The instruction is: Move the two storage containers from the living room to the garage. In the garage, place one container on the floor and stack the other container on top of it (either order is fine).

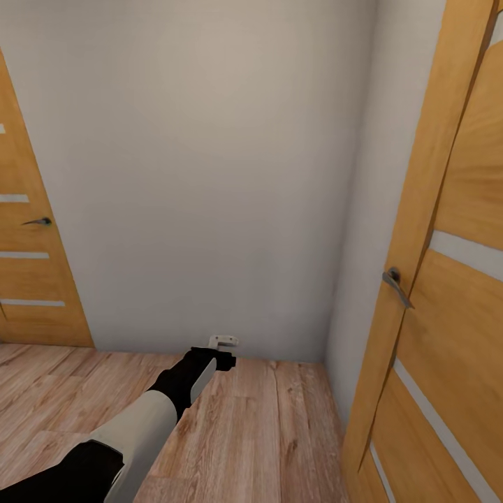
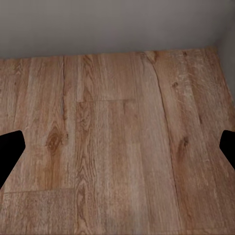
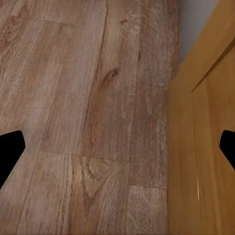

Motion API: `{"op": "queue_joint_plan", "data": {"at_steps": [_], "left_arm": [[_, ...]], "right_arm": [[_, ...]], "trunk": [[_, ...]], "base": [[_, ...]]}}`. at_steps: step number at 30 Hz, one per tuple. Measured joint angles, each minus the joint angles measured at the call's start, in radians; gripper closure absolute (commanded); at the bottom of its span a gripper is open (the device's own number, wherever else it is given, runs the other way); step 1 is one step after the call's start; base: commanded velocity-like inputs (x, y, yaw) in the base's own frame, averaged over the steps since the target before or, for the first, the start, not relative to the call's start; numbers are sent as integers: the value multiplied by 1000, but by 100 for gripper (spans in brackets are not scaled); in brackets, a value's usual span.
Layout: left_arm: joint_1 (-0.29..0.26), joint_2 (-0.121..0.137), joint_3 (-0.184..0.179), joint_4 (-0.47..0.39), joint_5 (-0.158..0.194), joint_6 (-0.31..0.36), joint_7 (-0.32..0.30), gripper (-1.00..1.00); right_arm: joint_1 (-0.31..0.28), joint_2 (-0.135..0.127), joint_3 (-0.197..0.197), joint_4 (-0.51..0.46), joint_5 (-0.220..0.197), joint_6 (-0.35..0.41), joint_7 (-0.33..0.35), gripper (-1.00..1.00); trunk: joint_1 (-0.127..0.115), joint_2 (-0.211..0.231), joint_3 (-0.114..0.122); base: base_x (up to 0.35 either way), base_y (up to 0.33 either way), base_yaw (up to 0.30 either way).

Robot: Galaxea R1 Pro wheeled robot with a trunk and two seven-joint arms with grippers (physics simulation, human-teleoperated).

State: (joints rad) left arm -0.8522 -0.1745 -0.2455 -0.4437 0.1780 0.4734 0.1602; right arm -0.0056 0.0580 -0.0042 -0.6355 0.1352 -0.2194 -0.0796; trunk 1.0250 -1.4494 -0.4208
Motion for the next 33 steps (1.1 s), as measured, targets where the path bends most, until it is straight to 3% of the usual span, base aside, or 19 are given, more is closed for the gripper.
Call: {"op": "queue_joint_plan", "data": {"at_steps": [33], "left_arm": [[0, 0, 1, 0, 1, 0, 0, -100]], "right_arm": [[0, 0, 1, 0, 1, 0, 0, -100]], "trunk": [[0, 0, 0]], "base": [[91, -24, 0]]}}
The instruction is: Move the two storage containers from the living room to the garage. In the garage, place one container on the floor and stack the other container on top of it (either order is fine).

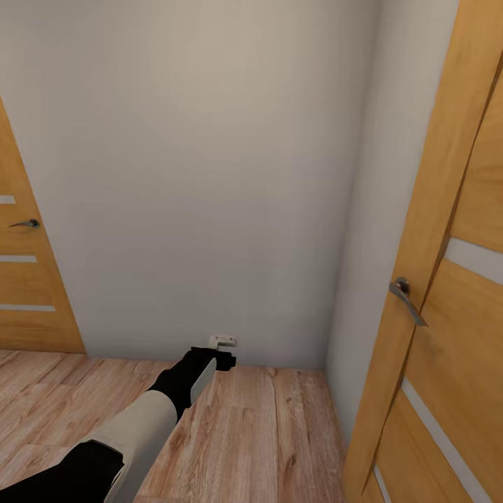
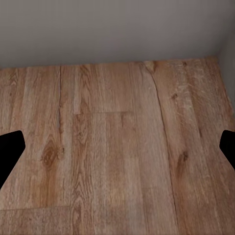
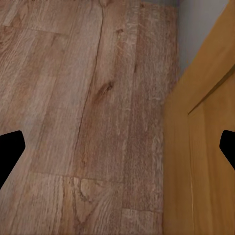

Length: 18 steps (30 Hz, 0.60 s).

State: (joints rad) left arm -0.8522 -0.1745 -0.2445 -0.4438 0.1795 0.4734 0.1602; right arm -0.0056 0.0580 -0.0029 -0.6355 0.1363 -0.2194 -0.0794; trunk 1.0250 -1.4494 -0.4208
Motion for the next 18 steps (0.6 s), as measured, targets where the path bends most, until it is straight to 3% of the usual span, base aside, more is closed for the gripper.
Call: {"op": "queue_joint_plan", "data": {"at_steps": [18], "left_arm": [[0, 0, 0, 0, 2, 2, -14, -100]], "right_arm": [[0, 0, 0, 0, 0, 0, 0, -100]], "trunk": [[0, 0, 0]], "base": [[1, 0, 0]]}}
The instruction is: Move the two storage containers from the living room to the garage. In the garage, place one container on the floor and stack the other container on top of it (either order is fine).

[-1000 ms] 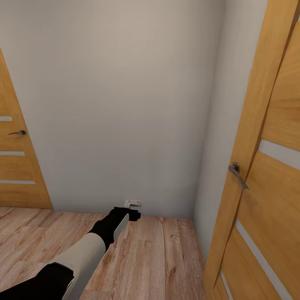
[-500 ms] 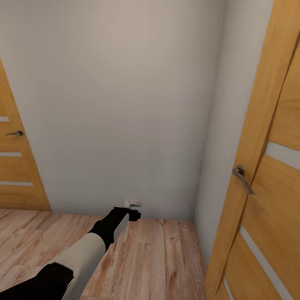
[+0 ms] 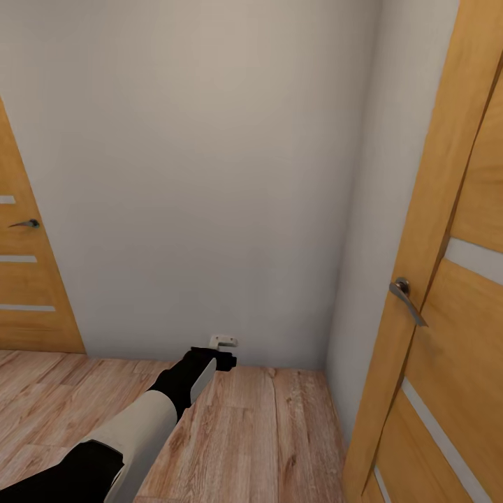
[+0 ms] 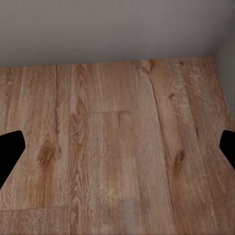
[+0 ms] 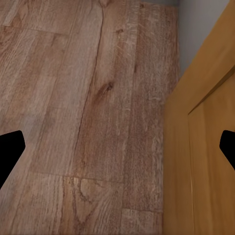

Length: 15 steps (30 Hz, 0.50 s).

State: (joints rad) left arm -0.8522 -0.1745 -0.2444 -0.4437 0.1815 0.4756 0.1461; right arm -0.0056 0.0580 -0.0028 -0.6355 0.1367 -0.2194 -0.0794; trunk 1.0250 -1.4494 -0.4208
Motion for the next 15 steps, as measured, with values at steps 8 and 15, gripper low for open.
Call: {"op": "queue_joint_plan", "data": {"at_steps": [8, 15], "left_arm": [[0, 0, 0, 0, -1, -1, -2, -100], [0, 0, 0, 0, 0, -1, -1, -100]], "right_arm": [[0, 0, 0, 0, 0, 0, 0, -100], [0, 0, 0, 0, 0, 0, 0, -100]], "trunk": [[0, 0, 0], [0, 0, 0]], "base": [[0, 0, 0], [0, 0, 0]]}}
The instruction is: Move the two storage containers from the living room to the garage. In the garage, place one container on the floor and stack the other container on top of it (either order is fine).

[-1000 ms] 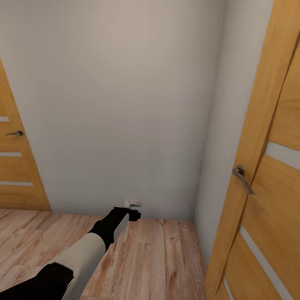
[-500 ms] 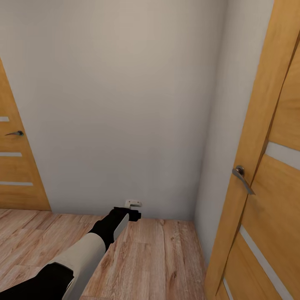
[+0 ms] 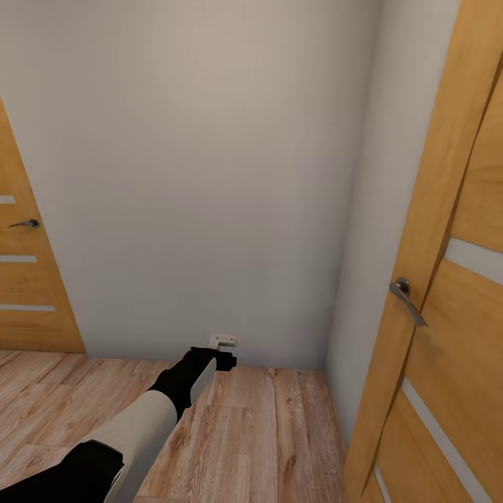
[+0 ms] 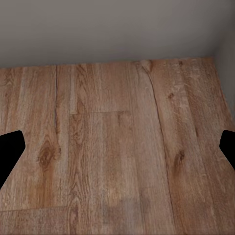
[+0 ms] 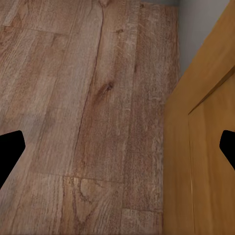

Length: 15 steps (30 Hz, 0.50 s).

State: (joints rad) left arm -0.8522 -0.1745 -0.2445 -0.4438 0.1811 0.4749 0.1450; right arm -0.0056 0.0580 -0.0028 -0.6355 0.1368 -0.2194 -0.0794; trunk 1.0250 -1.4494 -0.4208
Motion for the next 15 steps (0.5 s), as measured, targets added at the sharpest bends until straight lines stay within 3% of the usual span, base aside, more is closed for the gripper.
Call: {"op": "queue_joint_plan", "data": {"at_steps": [6, 15], "left_arm": [[0, 0, -2, 0, 0, 0, 1, -100], [0, 0, -2, 0, 0, 0, -2, -100]], "right_arm": [[0, 0, 0, 0, 0, 0, 0, -100], [0, 0, 0, 0, 0, 0, 0, -100]], "trunk": [[0, 0, 0], [0, 0, 0]], "base": [[185, 12, 0], [19, 2, 0]]}}
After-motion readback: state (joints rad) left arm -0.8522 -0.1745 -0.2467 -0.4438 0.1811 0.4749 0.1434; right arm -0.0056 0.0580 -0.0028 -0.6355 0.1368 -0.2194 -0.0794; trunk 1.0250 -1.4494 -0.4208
